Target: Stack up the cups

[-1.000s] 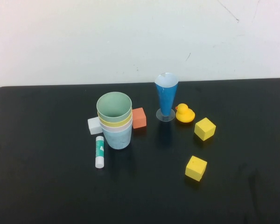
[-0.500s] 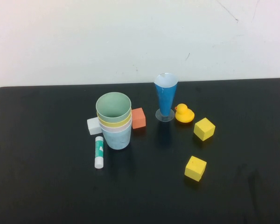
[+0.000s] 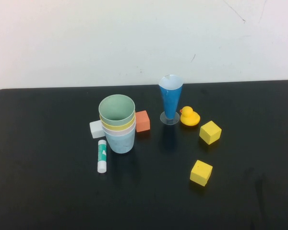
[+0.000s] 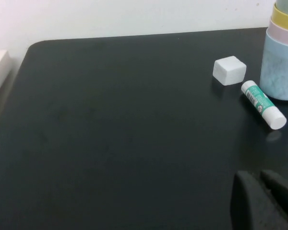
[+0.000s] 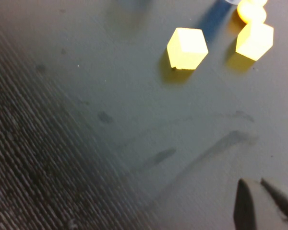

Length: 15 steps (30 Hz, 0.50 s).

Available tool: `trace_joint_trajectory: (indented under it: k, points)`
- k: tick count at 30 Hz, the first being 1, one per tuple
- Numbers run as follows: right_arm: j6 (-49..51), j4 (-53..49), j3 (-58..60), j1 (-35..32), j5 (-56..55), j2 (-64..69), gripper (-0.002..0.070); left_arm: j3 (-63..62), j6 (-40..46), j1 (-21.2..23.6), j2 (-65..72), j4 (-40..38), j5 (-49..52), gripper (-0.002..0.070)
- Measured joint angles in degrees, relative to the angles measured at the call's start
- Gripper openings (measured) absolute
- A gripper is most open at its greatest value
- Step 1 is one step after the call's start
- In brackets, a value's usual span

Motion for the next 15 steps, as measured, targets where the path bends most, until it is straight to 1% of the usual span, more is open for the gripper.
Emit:
trace_joint_trajectory:
  k: [15]
  points:
    - [0.0, 0.0, 0.0, 0.0, 0.0, 0.0, 0.001, 0.0, -0.32, 0.0, 0.0, -0.27, 0.21, -0.0001]
